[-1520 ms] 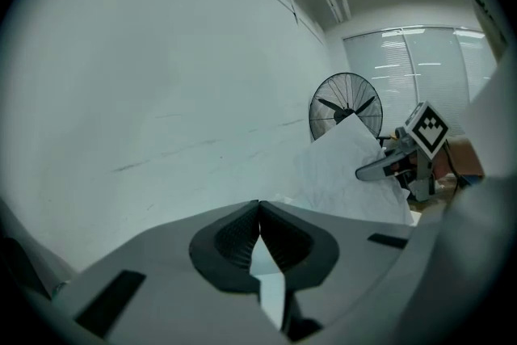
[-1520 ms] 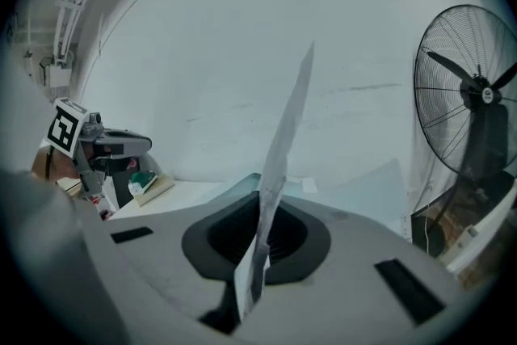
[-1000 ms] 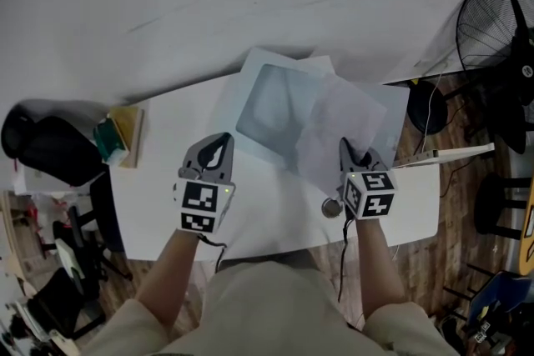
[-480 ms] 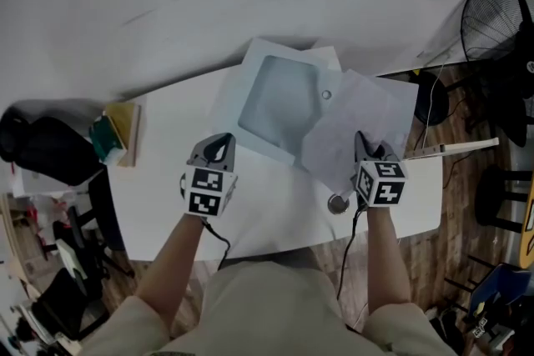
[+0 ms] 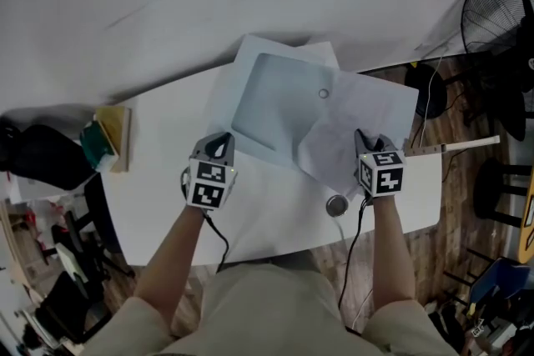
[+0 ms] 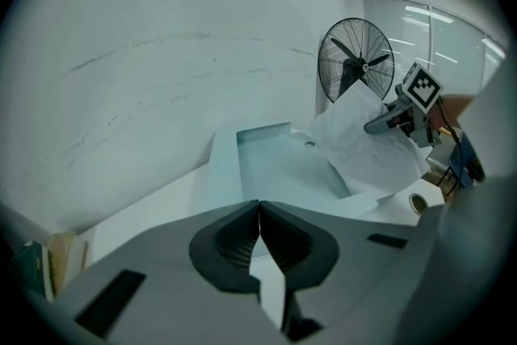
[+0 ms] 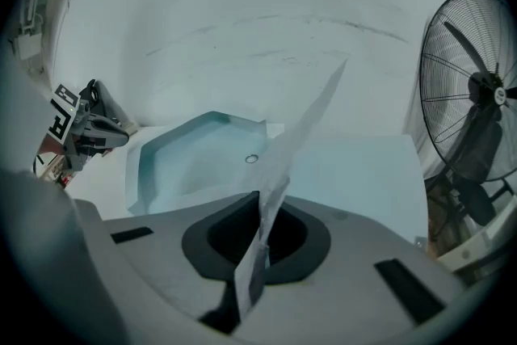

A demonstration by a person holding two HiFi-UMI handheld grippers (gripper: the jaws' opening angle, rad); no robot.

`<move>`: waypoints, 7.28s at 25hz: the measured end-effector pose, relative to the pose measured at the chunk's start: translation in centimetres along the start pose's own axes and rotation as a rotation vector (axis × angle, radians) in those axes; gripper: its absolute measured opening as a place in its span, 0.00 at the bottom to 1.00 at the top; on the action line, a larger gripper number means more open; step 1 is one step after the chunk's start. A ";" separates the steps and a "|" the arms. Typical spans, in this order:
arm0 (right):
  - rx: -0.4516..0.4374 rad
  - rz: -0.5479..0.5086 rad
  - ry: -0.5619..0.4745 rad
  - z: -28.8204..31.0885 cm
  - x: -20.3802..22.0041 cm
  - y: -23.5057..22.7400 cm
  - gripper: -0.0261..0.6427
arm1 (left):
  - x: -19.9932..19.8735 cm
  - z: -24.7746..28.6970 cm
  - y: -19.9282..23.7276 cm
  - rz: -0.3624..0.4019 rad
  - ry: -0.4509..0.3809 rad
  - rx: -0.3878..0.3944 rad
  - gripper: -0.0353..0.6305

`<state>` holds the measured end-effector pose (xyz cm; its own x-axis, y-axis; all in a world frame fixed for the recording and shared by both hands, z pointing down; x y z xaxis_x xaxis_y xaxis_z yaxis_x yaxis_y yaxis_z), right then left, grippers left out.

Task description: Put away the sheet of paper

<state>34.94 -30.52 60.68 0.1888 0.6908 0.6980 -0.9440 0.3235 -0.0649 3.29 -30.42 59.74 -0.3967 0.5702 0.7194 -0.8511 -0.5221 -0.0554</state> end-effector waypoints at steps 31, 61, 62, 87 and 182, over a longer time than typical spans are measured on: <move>-0.107 0.004 0.103 8.1 -0.2 0.4 0.07 | 2.2 2.5 -0.6 -0.018 0.051 0.049 0.08; -0.309 0.287 0.066 15.5 -5.8 12.1 0.07 | 2.2 2.4 -0.6 -0.041 0.017 0.081 0.08; -0.309 0.287 0.064 15.7 -5.9 12.4 0.07 | 2.2 2.4 -0.7 -0.044 0.017 0.081 0.08; -0.266 0.210 0.065 16.9 -7.7 16.4 0.60 | 2.3 2.6 -0.5 -0.073 0.007 0.088 0.08; -0.219 -0.104 -0.624 -28.0 -15.2 27.3 0.07 | -10.1 -33.7 1.3 0.087 -0.636 -0.043 0.08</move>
<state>13.92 -14.11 28.31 0.0222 0.1665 0.9858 -0.8403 0.5373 -0.0718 -5.42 -15.45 29.05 -0.1942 0.0325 0.9804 -0.8432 -0.5163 -0.1499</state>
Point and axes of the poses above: the fingertips, and each gripper's own axes: z forward along the fingers, y to its left, x out of its underside, the point moved 1 cm from there along -z, backward along the fingers, and after that the axes turned 3 degrees about -y, right-handed, at the moved point
